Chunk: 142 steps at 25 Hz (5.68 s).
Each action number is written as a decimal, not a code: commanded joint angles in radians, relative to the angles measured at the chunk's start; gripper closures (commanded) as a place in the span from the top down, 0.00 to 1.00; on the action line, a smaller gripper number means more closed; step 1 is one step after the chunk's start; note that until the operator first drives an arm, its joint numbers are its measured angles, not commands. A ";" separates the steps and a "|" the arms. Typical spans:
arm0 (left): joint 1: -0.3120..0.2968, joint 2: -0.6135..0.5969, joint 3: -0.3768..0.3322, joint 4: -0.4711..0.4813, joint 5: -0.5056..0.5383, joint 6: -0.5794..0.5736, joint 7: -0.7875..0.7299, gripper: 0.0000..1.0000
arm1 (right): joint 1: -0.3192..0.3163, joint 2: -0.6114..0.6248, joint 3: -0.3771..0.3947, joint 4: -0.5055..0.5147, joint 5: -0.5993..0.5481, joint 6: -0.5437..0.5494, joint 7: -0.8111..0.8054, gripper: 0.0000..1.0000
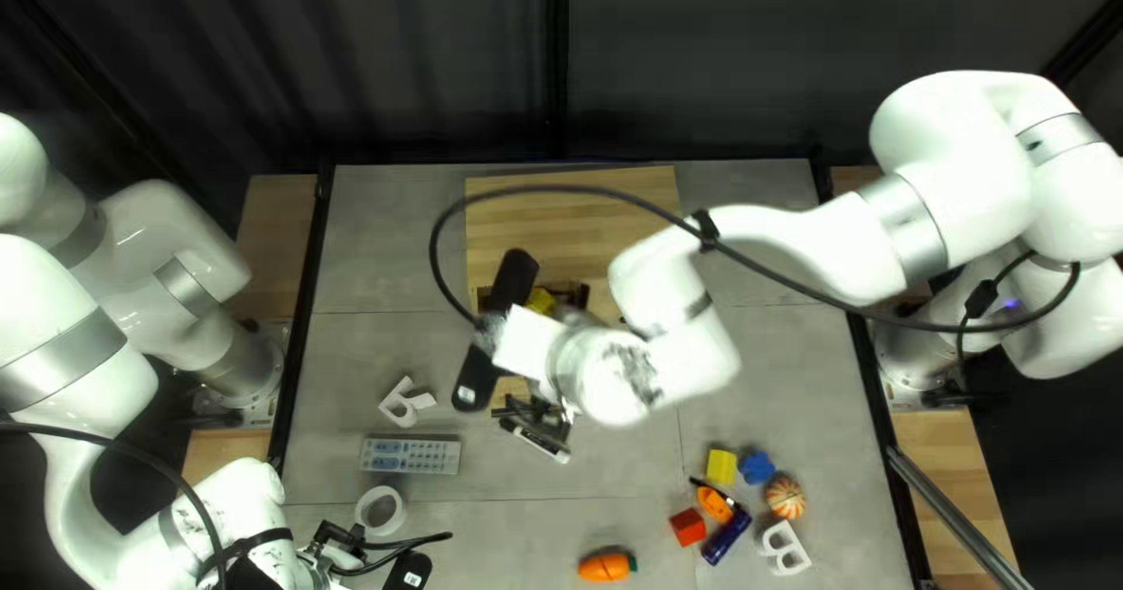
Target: Open drawers and place objects into drawer and close
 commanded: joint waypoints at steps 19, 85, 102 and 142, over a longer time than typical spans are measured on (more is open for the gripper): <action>0.000 0.000 0.000 0.000 0.000 0.000 0.000 1.00 | 0.123 0.237 0.180 0.010 0.072 -0.159 -0.148 1.00; 0.000 0.000 0.000 0.000 0.000 0.000 0.000 1.00 | -0.136 0.053 -0.034 0.085 0.019 0.084 -0.149 1.00; 0.000 0.000 0.000 0.000 0.000 0.000 0.000 1.00 | 0.099 0.097 0.092 0.036 0.272 0.263 0.425 1.00; 0.000 0.000 0.000 0.000 0.000 0.000 0.000 1.00 | 0.062 -0.361 0.139 -0.842 0.463 -0.337 0.444 1.00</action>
